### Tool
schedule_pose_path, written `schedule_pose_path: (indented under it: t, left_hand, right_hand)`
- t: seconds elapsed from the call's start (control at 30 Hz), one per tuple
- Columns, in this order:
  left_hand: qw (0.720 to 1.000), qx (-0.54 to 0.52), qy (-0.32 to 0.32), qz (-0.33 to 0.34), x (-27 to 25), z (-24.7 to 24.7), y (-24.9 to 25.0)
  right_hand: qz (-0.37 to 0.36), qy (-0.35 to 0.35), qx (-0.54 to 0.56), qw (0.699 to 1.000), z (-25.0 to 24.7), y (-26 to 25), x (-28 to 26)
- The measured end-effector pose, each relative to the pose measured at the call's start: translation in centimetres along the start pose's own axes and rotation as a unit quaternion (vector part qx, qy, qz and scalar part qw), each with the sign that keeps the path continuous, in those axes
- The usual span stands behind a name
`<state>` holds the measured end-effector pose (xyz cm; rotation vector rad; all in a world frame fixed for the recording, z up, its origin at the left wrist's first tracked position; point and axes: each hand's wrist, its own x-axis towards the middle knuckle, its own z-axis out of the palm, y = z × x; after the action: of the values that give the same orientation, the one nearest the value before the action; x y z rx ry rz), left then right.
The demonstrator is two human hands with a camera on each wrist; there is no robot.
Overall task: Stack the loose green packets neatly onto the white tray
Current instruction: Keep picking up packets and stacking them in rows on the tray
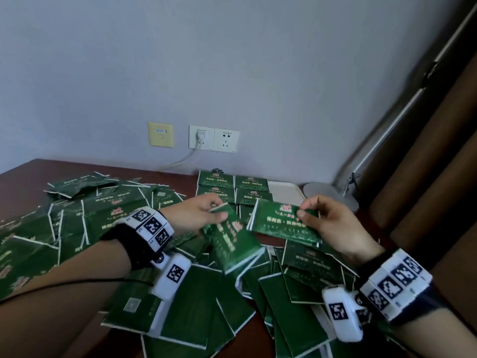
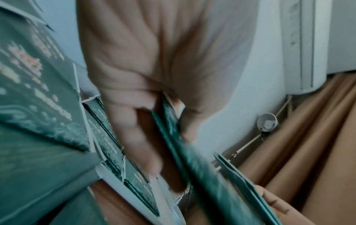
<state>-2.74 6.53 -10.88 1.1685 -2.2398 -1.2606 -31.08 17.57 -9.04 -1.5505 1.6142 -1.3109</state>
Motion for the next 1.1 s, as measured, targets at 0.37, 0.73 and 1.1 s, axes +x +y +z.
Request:
schedule_pose_path:
  t: [0.37,0.73,1.1]
  left_hand:
    - [0.960,-0.142,0.217,-0.107,9.5,-5.0,-0.3]
    - [0.960,0.030,0.225,-0.166,13.8,-5.3,-4.8]
    - [0.942,0.267,0.153,-0.137,9.6,-5.2,-0.2]
  right_hand:
    - [0.162,-0.030,0.040,0.985,1.9,3.3,15.6]
    - [0.214,-0.020,-0.053,0.975,4.0,8.2,21.1]
    - [0.188,-0.052,-0.092,0.976,3.4,5.7,16.7]
